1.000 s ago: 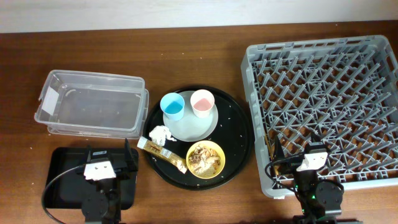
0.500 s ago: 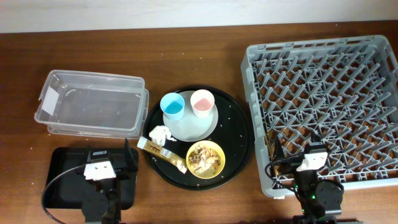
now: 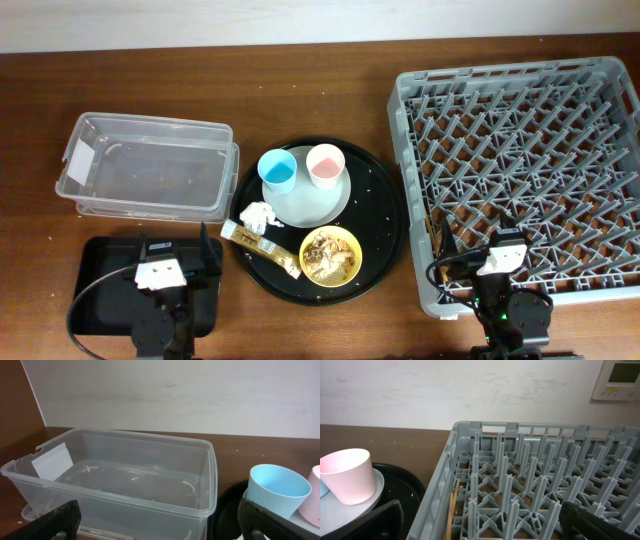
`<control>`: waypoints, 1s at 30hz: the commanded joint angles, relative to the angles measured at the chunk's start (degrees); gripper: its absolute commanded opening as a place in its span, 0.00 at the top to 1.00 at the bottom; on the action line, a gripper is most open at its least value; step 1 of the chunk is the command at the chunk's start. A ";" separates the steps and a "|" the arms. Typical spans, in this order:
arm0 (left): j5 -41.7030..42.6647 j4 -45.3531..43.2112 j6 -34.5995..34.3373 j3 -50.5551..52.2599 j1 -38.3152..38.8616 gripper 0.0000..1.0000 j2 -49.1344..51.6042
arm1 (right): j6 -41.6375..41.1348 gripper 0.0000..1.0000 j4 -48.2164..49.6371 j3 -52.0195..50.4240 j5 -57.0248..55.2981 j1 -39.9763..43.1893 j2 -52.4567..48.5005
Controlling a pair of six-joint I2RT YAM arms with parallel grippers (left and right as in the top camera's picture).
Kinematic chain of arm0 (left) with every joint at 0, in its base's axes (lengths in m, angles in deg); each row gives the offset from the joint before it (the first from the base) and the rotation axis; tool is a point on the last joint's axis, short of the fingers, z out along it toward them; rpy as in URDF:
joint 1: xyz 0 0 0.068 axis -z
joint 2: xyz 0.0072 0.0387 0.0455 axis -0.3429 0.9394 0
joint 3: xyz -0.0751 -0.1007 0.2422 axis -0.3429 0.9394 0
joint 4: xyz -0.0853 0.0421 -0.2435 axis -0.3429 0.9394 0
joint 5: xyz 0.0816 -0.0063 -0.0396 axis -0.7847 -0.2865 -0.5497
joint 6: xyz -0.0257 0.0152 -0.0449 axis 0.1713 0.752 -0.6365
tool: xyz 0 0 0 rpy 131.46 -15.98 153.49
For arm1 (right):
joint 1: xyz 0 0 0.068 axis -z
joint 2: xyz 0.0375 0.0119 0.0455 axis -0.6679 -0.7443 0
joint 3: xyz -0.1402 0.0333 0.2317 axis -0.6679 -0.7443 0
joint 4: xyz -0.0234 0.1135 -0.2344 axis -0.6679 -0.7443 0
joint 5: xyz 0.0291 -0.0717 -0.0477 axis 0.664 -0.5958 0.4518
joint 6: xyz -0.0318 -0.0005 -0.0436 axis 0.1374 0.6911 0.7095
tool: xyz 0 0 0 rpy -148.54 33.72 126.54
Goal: Sort waste into correct bins and load items into the dishwasher rack
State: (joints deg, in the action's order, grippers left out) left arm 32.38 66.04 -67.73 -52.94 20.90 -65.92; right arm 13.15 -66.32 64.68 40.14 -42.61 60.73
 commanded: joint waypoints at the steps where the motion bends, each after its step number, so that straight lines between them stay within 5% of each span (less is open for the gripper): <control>1: -1.03 0.11 -0.55 0.11 0.26 0.01 -0.35 | -0.50 0.02 -0.28 -0.26 0.11 0.35 0.42; 8: -0.55 0.11 -0.57 0.11 0.26 0.01 -0.33 | -0.50 0.02 -0.28 -0.26 0.11 0.35 0.42; 11: 18.12 -1.40 -1.11 -0.66 0.26 0.01 -0.33 | -0.50 0.02 -0.28 -0.26 0.09 0.35 0.42; 13: 22.18 3.69 -9.86 -5.55 0.26 0.01 -0.33 | -0.50 0.02 -0.28 -0.26 0.09 0.35 0.42; 15: 22.56 14.64 -10.82 -16.70 0.26 0.00 1.27 | -0.50 0.02 -0.28 -0.26 0.11 0.35 0.42; 18: 31.89 30.75 -10.80 -38.93 0.26 0.01 16.79 | -0.50 0.02 -0.28 -0.26 0.11 0.35 0.42; 20: 49.33 40.28 -10.80 -52.72 0.26 0.01 33.90 | -0.50 0.02 -0.28 -0.26 0.11 0.35 0.42; 23: 72.02 39.10 -10.71 -58.10 0.26 0.01 47.36 | -0.50 0.02 -0.28 -0.26 0.09 0.35 0.42; 25: 74.49 35.95 -10.60 -58.07 0.26 0.01 54.55 | -0.50 0.02 -0.28 -0.26 0.11 0.35 0.42; 26: 69.61 39.71 -12.83 -58.07 0.28 0.49 57.57 | -0.50 0.02 -0.28 -0.26 0.11 0.35 0.42; 27: 56.04 45.97 -19.08 -58.07 0.76 0.93 57.92 | -0.50 0.01 -0.28 -0.26 0.11 0.35 0.42; 30: 27.63 55.45 -30.69 -58.03 7.41 0.99 56.87 | -0.50 0.02 -0.28 -0.26 0.11 0.35 0.42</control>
State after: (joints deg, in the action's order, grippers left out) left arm 82.43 118.34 -88.41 -110.80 23.37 -7.84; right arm 13.15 -66.35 64.71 40.12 -42.61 60.77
